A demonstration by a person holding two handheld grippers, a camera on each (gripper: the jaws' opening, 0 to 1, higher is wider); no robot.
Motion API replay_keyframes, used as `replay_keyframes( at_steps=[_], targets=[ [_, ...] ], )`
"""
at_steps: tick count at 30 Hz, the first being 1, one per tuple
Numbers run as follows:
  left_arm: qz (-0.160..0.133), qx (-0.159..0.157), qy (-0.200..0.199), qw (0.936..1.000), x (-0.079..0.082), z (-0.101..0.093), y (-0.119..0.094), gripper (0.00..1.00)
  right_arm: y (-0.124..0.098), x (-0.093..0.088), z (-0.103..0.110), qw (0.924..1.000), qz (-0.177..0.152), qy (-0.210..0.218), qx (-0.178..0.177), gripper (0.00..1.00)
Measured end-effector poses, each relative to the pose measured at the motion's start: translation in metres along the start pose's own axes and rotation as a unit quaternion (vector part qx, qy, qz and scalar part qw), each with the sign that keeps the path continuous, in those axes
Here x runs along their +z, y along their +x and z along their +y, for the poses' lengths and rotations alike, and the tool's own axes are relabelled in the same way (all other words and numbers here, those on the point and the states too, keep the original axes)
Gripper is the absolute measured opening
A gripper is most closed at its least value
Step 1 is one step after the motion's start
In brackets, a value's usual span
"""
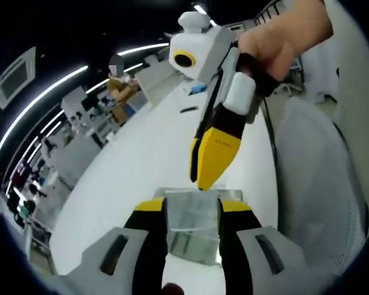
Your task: Insert the divider into the dual guide fixture by aligning both edges with the guide slots and pushing it downward to the bottom, including one-sided entry, uneven engagement, binding, and posture correction.
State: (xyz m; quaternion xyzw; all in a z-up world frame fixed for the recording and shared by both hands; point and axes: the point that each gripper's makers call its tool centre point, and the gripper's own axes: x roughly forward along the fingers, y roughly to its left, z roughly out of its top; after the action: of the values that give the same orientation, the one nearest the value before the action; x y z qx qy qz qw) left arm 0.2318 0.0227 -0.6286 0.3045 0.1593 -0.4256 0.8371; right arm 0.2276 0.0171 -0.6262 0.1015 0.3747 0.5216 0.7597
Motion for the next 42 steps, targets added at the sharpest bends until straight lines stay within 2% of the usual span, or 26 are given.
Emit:
replay_keyframes(
  at_steps=[11,18,24,42],
  targets=[
    [-0.005,0.008,0.006,0.9999,0.006,0.002,0.000,0.29,0.003,-0.003,0.000,0.9998,0.013,0.012,-0.003,0.11],
    [-0.005,0.008,0.012,0.9999,0.008,0.002,0.000,0.29,0.004,-0.009,-0.001,0.9995,0.028,0.013,-0.004,0.03],
    [-0.006,0.007,0.016,0.9998,0.010,0.001,0.001,0.29,0.004,-0.008,-0.002,0.9996,0.021,0.019,0.000,0.00],
    [-0.003,0.005,0.028,0.9996,0.011,-0.001,0.003,0.29,0.007,-0.006,-0.002,0.9995,0.021,0.023,0.001,0.00]
  ],
)
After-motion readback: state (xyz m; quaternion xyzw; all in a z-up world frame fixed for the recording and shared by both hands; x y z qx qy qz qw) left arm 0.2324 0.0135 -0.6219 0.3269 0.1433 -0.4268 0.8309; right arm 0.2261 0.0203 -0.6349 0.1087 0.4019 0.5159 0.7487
